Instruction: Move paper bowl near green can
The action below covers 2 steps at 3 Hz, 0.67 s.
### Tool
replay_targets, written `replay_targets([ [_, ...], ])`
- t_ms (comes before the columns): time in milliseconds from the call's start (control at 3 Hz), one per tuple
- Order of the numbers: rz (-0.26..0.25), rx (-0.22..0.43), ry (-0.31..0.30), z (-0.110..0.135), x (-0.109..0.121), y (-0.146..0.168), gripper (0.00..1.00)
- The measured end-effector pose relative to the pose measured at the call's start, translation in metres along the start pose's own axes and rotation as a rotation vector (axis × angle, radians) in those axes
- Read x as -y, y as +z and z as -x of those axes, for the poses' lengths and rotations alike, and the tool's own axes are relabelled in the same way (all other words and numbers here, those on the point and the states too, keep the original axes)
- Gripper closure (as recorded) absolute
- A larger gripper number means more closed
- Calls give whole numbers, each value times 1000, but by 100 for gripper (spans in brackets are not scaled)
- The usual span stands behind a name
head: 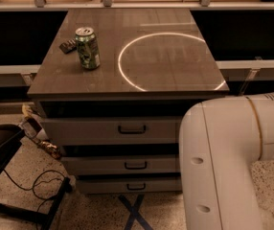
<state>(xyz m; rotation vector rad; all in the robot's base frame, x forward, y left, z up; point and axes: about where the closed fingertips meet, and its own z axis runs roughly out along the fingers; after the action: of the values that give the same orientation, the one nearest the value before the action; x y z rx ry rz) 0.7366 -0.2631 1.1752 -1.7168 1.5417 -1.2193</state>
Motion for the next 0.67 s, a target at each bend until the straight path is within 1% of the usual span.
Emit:
replay_targets([
  [333,-1,-8,-7,-5,3,-6,100],
  [667,-41,-16,-12,-11,15,-15,100],
])
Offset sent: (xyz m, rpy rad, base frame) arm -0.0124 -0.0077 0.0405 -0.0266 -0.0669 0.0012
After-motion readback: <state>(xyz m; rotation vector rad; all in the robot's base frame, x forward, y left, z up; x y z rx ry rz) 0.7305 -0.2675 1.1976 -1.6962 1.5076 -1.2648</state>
